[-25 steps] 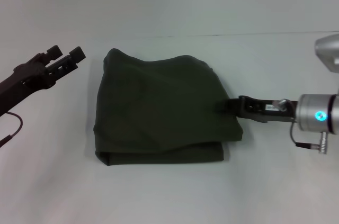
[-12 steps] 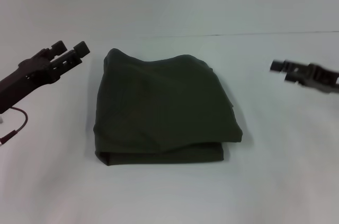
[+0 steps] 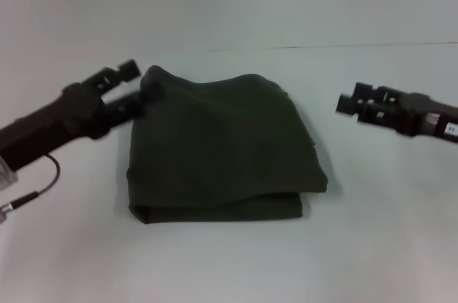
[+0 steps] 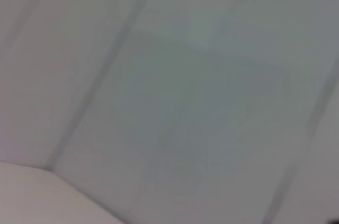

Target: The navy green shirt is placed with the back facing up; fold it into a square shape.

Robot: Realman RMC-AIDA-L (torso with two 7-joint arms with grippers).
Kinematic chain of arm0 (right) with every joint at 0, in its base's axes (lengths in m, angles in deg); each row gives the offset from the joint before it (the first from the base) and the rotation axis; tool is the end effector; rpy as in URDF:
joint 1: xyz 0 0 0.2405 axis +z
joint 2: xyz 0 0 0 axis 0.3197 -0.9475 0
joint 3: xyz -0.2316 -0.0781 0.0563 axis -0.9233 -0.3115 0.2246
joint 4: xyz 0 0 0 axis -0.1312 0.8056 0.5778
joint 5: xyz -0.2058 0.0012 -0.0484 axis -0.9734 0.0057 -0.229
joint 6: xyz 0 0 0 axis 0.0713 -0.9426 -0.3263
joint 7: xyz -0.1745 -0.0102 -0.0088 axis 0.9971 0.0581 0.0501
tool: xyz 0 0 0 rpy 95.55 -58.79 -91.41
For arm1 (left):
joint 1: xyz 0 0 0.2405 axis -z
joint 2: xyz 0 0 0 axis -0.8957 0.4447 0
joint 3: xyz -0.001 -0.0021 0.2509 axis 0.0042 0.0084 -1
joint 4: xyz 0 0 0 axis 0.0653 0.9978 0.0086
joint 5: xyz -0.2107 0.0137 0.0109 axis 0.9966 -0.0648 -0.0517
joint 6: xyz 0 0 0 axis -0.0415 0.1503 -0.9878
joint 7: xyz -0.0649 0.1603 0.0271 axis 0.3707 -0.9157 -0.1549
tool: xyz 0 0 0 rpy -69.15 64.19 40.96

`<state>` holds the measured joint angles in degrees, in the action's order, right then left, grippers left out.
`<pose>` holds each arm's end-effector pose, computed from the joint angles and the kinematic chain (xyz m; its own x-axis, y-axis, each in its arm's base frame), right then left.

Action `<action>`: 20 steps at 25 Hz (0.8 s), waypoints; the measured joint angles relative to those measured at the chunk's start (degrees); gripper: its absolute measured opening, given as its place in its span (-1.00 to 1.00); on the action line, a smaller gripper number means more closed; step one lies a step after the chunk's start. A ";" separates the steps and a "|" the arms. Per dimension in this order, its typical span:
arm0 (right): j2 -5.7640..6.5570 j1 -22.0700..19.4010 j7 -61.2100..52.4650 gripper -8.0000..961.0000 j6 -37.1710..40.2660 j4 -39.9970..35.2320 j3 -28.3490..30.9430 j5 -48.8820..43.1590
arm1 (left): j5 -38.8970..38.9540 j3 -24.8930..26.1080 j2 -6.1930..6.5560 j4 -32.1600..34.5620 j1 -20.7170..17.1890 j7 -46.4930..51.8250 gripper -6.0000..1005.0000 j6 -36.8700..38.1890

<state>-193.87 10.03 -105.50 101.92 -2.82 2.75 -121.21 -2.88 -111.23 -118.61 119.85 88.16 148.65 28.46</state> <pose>0.2499 0.3509 0.0178 0.4971 -0.4855 -0.7192 -0.7007 -0.7135 -0.0027 -0.2264 0.3359 0.0118 0.4395 0.2962 0.8480 0.5980 -0.8010 -0.0301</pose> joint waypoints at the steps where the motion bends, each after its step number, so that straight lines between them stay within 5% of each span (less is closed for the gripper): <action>1: -0.11 -0.04 1.39 0.97 0.75 -0.06 -0.13 -0.34 | -0.75 -0.68 0.21 0.15 0.03 -0.74 0.81 1.18; 20: 1.02 0.04 4.15 0.97 5.90 -0.50 -1.34 -6.69 | -9.09 -2.20 0.33 1.06 -0.02 -1.04 0.80 5.36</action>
<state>-192.85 10.07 -101.35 107.82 -3.32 1.42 -127.90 -11.97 -113.42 -118.28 120.91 88.14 147.60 33.82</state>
